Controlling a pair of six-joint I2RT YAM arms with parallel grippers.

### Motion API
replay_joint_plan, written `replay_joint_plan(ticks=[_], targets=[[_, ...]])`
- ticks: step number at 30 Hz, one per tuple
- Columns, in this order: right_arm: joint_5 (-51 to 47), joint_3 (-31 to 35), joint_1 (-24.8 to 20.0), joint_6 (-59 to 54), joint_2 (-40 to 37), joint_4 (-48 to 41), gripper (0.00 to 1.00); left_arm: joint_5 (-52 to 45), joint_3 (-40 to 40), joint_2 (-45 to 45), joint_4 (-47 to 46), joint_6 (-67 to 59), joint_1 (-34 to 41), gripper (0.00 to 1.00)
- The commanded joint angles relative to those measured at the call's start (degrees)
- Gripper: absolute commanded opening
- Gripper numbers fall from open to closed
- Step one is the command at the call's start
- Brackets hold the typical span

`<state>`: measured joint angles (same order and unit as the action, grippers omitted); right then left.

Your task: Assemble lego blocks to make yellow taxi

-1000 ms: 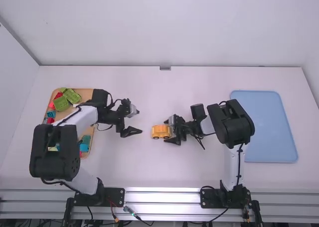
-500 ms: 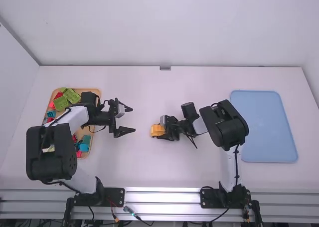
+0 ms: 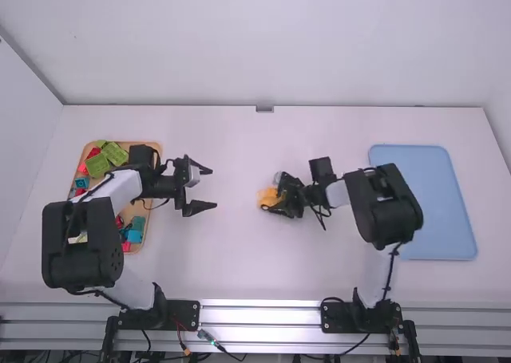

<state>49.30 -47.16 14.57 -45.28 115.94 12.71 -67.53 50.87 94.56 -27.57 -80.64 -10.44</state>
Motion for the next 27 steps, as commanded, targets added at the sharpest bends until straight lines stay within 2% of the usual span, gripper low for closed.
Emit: replay_joint_plan(ticks=[1, 4, 6, 9, 10, 12, 18, 21, 27], targets=[[-9.2, 0.2, -4.2, 0.9, -7.9, -4.4, 0.29, -1.9, -1.4, -0.9, 1.8, 2.3, 0.3, 0.99], [-17.4, 0.3, -9.7, 0.9, -15.8, -11.8, 0.25, -1.9, -2.9, -0.9, 7.1, 6.3, 0.3, 0.99], [-19.7, 0.3, -12.0, 1.0, -18.1, -13.4, 0.25, -1.9, -3.5, -0.9, 9.5, 8.0, 0.2, 0.99], [-23.6, 0.3, -20.3, 4.4, -23.5, -15.6, 0.24, -1.9, -5.5, -0.9, 17.5, 13.5, 0.3, 0.99], [-23.8, 0.3, -21.2, 4.8, -23.8, -15.6, 0.25, -1.9, -5.7, -0.9, 18.3, 14.0, 0.3, 0.99], [-23.8, 0.3, -27.4, 7.2, -25.1, -15.7, 0.24, -1.7, -6.9, -0.9, 24.0, 18.0, 0.3, 0.99], [-24.3, 0.3, -40.1, 13.2, -23.5, -14.3, 0.25, 2.3, -9.8, -0.9, 37.0, 29.4, 0.3, 0.99], [-24.3, 0.3, -44.9, 15.5, -21.4, -12.4, 0.25, 3.7, -11.1, -0.9, 42.3, 34.0, 0.3, 0.99], [-24.4, 0.3, -51.1, 19.3, -15.2, -7.9, 0.33, 6.1, -13.7, -0.9, 51.4, 42.1, 0.4, 0.99]])
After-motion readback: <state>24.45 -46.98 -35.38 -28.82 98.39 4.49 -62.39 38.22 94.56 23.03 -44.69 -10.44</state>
